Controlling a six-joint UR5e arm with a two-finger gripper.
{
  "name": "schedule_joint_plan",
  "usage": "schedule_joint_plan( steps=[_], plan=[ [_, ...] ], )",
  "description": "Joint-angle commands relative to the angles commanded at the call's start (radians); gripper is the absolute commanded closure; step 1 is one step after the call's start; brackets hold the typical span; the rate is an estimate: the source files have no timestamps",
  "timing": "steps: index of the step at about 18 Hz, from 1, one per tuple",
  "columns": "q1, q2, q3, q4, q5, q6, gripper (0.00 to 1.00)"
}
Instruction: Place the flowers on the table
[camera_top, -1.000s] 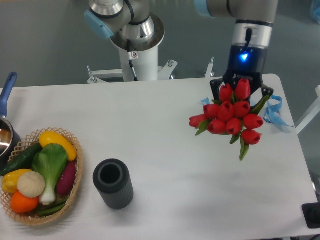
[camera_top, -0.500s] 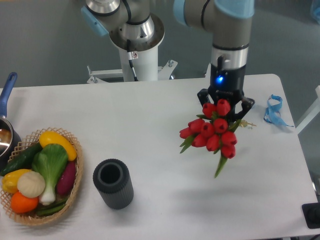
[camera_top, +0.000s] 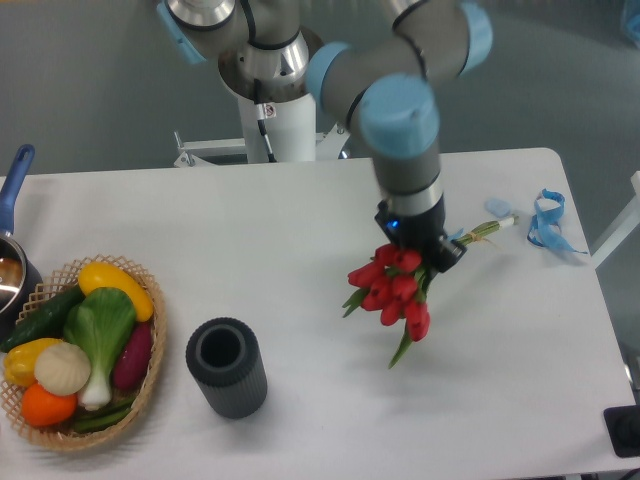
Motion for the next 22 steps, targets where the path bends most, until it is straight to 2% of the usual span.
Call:
schedule_joint_plan(
  steps=[5, 7, 10, 11, 13, 14, 16, 19, 21, 22],
  plan=[
    [-0.014, -0.083, 0.012, 0.002, -0.009, 0.000, 0.64],
    [-0.014, -0.095, 0.012, 0.037, -0.014, 0.000, 0.64],
    [-0.017, -0.106, 0.012, 0.046, -0.014, 0.000, 0.63],
    [-0.015, -0.108, 0.012, 0.046, -0.014, 0.000, 0.56],
    [-0.017, -0.106, 0.012, 0.054, -0.012, 0.001, 0.17],
    [-0.017, -0.100, 0.012, 0.060, -0.012, 0.004, 0.01],
    [-0.017, -0.083, 0.012, 0.077, -0.014, 0.001, 0.00],
    [-0.014, -0.023, 0.024, 0.101, -0.014, 0.002, 0.00],
    [-0.006, 0.015, 0.077, 0.097, -0.024, 0.003, 0.00],
    [0.017, 0.052, 0.115, 0.092, -0.078, 0.001, 0.00]
  ],
)
